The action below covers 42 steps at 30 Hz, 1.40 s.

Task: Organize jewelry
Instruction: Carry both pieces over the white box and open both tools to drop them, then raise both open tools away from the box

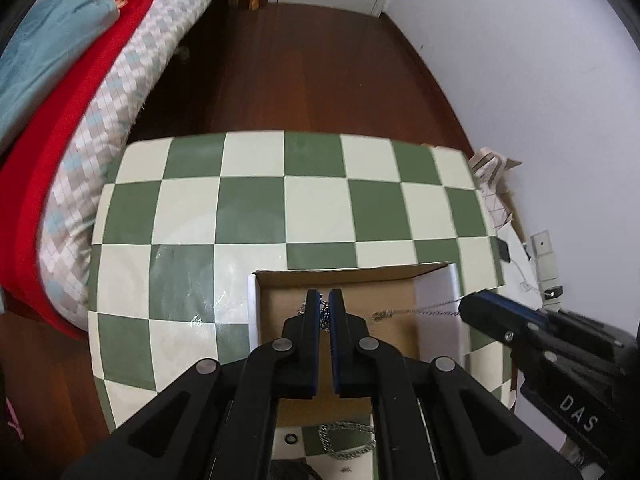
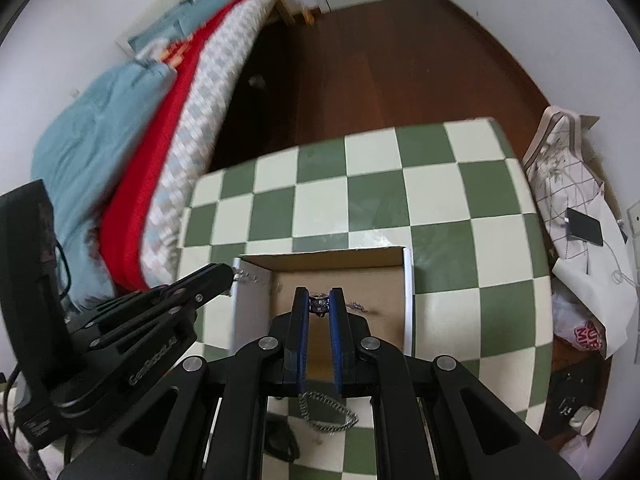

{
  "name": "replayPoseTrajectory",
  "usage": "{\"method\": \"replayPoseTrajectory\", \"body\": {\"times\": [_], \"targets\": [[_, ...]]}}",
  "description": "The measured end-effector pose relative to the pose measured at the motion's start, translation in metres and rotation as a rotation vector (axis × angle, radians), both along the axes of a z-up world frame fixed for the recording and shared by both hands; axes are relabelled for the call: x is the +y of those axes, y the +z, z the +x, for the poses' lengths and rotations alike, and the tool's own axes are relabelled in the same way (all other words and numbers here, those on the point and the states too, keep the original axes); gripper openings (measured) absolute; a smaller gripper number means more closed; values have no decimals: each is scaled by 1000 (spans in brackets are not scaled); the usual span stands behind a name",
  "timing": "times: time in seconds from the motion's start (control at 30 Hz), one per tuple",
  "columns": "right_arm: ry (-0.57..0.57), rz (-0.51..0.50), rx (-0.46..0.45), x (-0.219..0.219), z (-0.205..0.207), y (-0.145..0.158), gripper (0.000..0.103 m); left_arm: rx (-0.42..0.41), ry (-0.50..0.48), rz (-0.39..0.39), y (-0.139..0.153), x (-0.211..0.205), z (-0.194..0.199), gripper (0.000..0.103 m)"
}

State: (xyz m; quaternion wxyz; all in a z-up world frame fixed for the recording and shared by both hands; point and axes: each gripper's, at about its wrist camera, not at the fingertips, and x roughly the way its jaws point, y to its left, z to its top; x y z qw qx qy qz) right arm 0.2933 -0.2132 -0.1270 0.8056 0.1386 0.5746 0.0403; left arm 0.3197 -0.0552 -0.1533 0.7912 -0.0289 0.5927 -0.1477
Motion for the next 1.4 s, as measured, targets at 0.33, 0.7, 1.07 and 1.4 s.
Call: {"method": "replayPoseTrajectory", "body": {"times": [0.33, 0.7, 1.07, 1.4], "targets": [[18, -65, 130, -4, 27, -35, 13, 52, 33, 78, -12, 8, 12, 11], [-5, -176, 135, -6, 4, -37, 69, -91, 89, 204, 4, 30, -13, 103], [-11, -317, 114, 7, -37, -43, 103, -144, 141, 238, 11, 44, -54, 103], [-43, -327, -3, 19, -82, -8, 103, -231, 151, 242, 44, 53, -105, 103]]}}
